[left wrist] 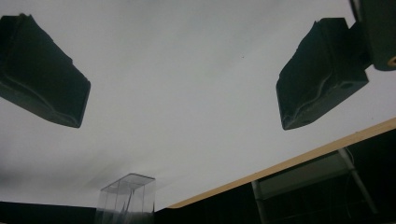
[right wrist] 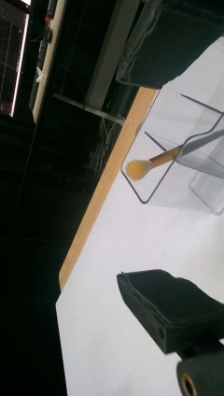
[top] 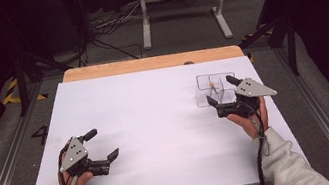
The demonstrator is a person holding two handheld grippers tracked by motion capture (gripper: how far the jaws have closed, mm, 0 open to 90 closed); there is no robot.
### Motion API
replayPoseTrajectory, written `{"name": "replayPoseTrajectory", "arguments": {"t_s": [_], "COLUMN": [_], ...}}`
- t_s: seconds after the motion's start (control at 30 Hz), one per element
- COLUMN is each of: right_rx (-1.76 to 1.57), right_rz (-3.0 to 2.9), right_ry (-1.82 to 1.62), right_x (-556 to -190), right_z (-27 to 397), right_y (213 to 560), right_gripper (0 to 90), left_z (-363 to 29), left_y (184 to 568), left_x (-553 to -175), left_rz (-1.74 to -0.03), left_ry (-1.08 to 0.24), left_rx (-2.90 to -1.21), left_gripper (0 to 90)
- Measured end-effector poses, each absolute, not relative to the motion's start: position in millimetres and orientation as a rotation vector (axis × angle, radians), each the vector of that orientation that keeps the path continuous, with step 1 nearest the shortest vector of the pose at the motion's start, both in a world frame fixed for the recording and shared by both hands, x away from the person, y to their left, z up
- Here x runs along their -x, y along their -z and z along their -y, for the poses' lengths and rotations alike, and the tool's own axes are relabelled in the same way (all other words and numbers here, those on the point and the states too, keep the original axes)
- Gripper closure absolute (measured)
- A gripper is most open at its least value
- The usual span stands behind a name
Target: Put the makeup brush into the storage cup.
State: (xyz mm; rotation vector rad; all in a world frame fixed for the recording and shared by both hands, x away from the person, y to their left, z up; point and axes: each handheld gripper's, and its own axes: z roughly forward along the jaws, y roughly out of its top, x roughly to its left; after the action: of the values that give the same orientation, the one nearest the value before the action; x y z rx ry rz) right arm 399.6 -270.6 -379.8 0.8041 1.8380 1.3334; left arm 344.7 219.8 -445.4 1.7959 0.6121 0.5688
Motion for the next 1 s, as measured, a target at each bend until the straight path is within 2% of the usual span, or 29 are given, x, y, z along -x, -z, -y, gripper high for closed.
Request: {"name": "replayPoseTrajectory", "arguments": {"t_s": [1.0], "right_rx": [-0.734], "right_rz": [-1.937], "right_ry": [-1.306], "right_x": [-378.2], "right_z": [263.1], "right_y": [396.1], "right_gripper": [5.7], "left_z": [-218.7], "left_y": [445.4], "left_x": [-344.2], "left_rz": [-0.606], "left_ry": [-0.572], "left_rx": [-1.807], "left_gripper": [3.8]}}
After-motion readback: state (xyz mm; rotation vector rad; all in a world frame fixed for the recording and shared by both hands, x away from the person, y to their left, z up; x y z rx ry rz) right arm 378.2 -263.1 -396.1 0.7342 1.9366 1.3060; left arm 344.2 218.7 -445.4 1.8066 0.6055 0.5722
